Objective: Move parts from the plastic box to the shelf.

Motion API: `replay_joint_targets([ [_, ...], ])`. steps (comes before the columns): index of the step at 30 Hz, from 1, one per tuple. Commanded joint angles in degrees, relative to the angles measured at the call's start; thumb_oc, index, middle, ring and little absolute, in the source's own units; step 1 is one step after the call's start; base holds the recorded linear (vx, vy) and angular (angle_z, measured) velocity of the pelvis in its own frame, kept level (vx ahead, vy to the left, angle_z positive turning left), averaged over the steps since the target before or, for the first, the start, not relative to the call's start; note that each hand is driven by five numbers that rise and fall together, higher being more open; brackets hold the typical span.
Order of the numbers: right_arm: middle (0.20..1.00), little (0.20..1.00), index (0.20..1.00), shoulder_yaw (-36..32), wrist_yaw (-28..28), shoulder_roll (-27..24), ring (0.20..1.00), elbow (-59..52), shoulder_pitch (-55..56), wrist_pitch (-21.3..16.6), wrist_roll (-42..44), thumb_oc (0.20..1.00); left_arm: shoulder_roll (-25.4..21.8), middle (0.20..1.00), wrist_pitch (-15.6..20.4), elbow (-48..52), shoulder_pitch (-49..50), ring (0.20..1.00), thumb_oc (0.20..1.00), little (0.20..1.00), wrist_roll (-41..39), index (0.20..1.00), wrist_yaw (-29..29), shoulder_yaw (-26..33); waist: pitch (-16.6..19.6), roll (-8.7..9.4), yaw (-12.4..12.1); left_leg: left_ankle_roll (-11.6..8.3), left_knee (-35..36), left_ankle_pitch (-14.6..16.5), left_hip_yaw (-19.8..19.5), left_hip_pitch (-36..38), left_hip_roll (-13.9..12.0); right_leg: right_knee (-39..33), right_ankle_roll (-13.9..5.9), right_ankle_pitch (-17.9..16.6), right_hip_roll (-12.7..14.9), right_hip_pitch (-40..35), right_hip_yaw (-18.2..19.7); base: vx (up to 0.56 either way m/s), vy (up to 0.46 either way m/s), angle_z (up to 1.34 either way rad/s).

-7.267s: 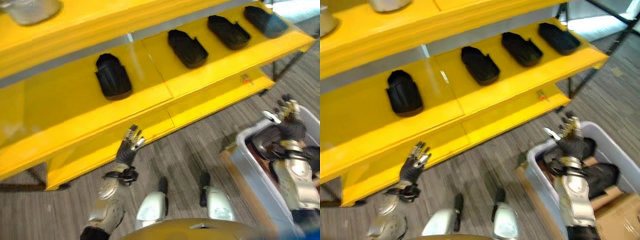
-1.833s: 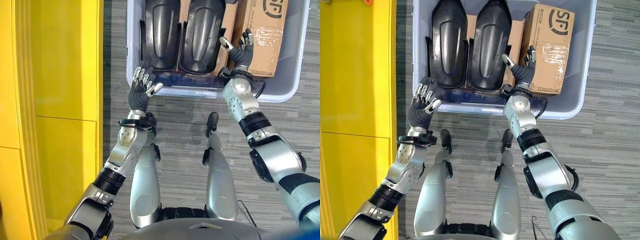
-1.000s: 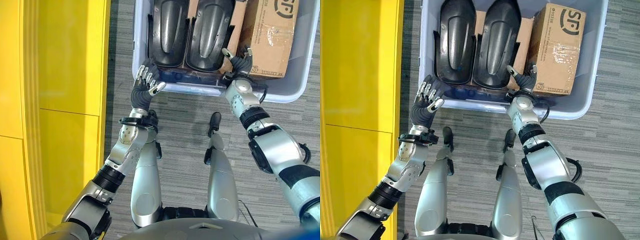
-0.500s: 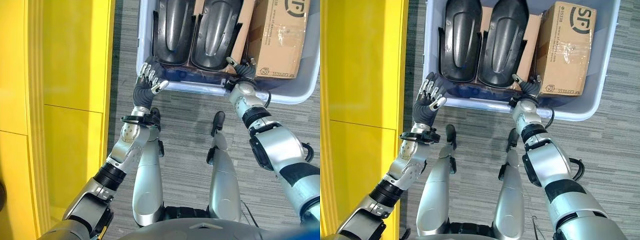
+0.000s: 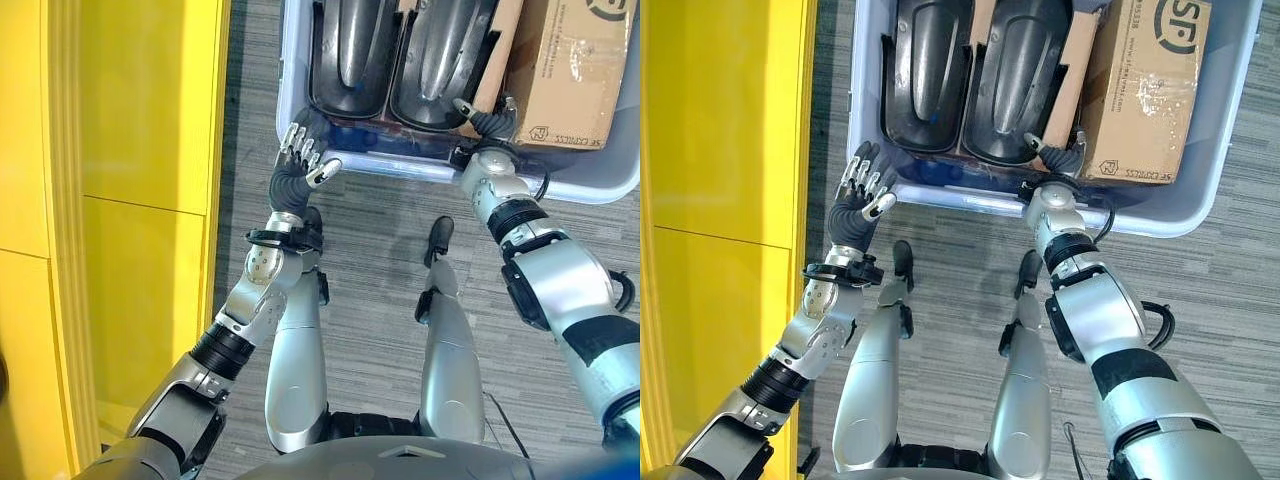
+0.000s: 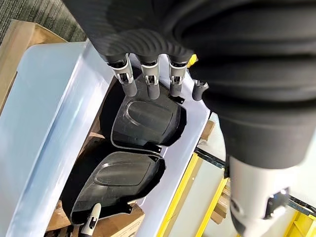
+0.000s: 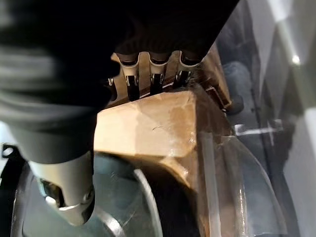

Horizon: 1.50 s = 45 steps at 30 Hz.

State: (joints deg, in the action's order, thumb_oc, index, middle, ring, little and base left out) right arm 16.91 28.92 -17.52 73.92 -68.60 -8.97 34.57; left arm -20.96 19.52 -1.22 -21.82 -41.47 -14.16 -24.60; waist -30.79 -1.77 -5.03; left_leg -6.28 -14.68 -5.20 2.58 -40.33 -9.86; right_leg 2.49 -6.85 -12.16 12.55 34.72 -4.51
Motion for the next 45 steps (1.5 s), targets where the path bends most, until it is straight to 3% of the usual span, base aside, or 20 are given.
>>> replay_joint_targets([
  [1,1.0,1.0,1.0,1.3,1.7,-4.0,1.0,-1.8,-1.6,-1.0,-2.9,1.0,-1.0,1.0,3.5,6.7,0.3,1.0,1.0,1.0,0.9,1.0,-0.4,-1.4,1.0,-1.56,-1.2,0.55,0.0,3.5,-3.9,0.2,0.2,12.6,-2.64,9.4,4.7,1.9,1.3,0.01,0.003,0.06],
  [15,1.0,1.0,1.0,5.1,2.2,-6.9,1.0,1.2,-5.0,1.8,-9.2,1.0,-1.7,1.0,3.6,7.9,0.7,1.0,1.0,1.0,1.5,1.0,-1.2,-1.1,1.0,-1.19,-2.3,0.94,-2.1,4.2,-5.2,-3.2,1.0,13.5,-2.74,9.9,4.9,3.5,0.4,0.01,0.004,0.04],
  [17,0.2,0.2,0.2,5.6,1.5,-7.3,0.2,1.7,-5.2,2.2,-9.6,0.2,-1.7,1.0,3.5,8.0,0.5,1.0,1.0,1.0,1.7,1.0,-1.2,-1.1,1.0,-1.06,-2.4,1.02,-2.5,4.4,-5.4,-3.8,1.1,13.8,-2.74,9.9,4.9,3.9,0.2,0.0,0.0,0.0],
  [39,0.2,0.2,0.2,4.0,0.2,-7.3,0.2,2.9,-2.5,2.8,-8.9,0.2,-1.7,1.0,3.5,7.6,1.1,1.0,1.0,1.0,1.0,1.0,-0.6,-0.7,1.0,-0.51,-1.9,1.25,-3.6,5.5,-5.0,-2.2,1.6,14.6,-2.59,10.7,4.9,2.2,0.6,0.0,0.0,0.0],
  [45,0.2,0.2,0.2,-0.3,-0.9,-6.7,0.2,-3.1,2.8,-0.6,-2.3,0.2,-2.2,1.0,3.3,6.5,1.9,1.0,1.0,1.0,-0.3,1.0,0.9,-0.3,1.0,0.37,-1.3,1.07,-1.7,5.0,-4.6,2.4,1.2,12.7,-2.8,10.0,5.0,-2.2,0.2,0.0,0.0,0.0],
])
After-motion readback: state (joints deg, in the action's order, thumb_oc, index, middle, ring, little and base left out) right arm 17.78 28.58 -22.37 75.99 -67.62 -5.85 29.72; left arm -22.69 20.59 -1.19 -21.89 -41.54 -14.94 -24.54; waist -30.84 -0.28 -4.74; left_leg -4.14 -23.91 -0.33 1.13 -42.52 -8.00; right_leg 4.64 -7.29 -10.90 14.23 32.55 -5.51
